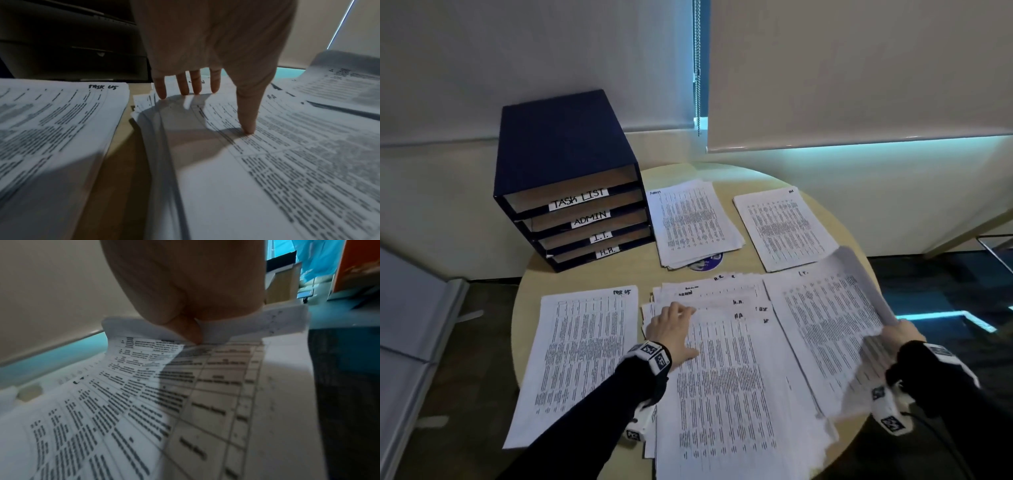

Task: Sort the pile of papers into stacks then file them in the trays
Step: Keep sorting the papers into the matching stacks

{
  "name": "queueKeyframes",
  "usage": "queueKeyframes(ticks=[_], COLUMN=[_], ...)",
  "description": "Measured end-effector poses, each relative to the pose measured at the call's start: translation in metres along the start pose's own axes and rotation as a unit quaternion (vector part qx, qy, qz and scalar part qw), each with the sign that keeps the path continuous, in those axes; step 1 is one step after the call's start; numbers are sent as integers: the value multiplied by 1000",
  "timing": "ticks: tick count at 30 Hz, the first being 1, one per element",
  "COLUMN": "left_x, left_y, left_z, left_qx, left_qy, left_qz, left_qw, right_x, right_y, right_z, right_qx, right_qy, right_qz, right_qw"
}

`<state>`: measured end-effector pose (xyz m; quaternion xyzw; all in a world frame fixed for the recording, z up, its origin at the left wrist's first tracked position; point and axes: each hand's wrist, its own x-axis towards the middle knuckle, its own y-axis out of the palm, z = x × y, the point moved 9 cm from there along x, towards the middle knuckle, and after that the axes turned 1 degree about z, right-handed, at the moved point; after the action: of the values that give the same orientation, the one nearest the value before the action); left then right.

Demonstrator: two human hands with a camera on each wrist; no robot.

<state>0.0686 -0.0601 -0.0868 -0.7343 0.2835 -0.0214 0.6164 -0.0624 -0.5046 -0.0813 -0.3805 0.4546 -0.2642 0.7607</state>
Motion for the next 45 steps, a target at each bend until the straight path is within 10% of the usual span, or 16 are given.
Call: queueKeyframes(ticks=[10,19,36,45], left_x=[5,6,-11,-11], left_y=[-4,-16,-57,-25], left_z=[0,-7,-5,16], left_qx=[63,107,-90,-196], left_qy=[-20,-1,101,51], left_qz=[-11,-25,-107,15], left_qw=[998,994,985,979], right_x=[-6,-146,-145,-147], right_y=[-1,111,165,146], right_z=[4,139,129,123], right_qx=[-47,74,105,156], right_qy=[65,-321,-228,-249], right_qz=[-60,56,161,77], right_qw=[995,942,955,953])
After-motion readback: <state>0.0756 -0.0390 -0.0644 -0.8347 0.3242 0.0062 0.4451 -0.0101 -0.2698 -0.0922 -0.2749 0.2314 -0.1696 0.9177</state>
